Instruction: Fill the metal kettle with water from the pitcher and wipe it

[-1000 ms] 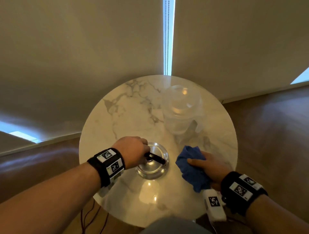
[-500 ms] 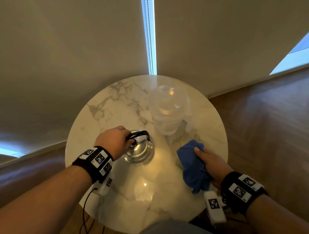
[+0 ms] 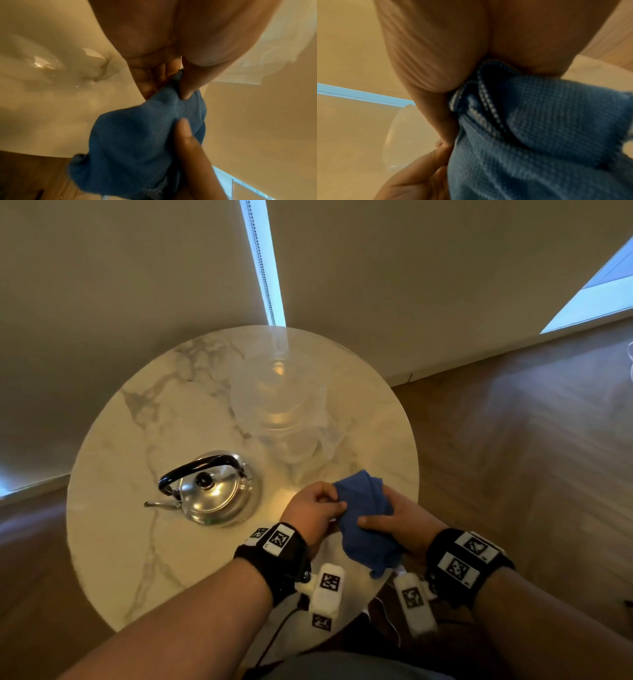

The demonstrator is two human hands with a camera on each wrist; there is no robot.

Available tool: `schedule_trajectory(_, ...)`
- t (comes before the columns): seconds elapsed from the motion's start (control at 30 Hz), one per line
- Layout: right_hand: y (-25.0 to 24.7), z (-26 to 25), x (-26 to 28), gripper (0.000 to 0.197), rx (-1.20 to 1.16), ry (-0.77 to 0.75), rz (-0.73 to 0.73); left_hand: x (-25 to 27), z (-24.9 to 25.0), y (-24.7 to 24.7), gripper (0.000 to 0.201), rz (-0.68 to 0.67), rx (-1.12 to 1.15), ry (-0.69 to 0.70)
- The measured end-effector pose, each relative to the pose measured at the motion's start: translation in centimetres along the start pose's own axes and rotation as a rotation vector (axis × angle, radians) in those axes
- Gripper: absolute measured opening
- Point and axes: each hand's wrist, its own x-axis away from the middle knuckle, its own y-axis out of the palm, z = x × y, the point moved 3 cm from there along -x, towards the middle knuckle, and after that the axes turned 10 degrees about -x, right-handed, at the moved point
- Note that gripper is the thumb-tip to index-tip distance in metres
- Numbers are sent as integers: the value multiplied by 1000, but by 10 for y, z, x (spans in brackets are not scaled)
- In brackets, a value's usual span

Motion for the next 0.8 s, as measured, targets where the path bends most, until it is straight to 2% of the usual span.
schedule_trajectory(0.1,-30,13,-2,78,70,70,12,-23,-3,7,27,115,-168,56)
schedule_trajectory(0.17,-47,20,-2,76,207,94,52,-42,-8,10,30,177,-275,98)
schedule_trajectory(0.27,-57,21,-5,72,395,20,120,-52,-3,19,39,250,-424,166)
schedule_trajectory(0.37,-49,18,-10,63,540,-61,98,-59,1,25,46,265,-552,216)
schedule_trajectory(0.47,-49,26,-14,57,645,-65,89,-61,-6,25,37,252,-888,235)
schedule_trajectory(0.57,-53,36,-7,52,853,-142,151,-49,-26,31,31,310,-1233,408)
schedule_trajectory(0.67,-48,43,-1,48,1066,-311,174,-34,-49,48,30,232,-1489,530)
schedule_trajectory(0.73,-40,50,0,31,1146,-370,74,-29,-56,53,29,130,-1521,500)
schedule_trajectory(0.8,-34,57,1,24,1230,-345,-28,-24,-65,48,36,33,-1567,468)
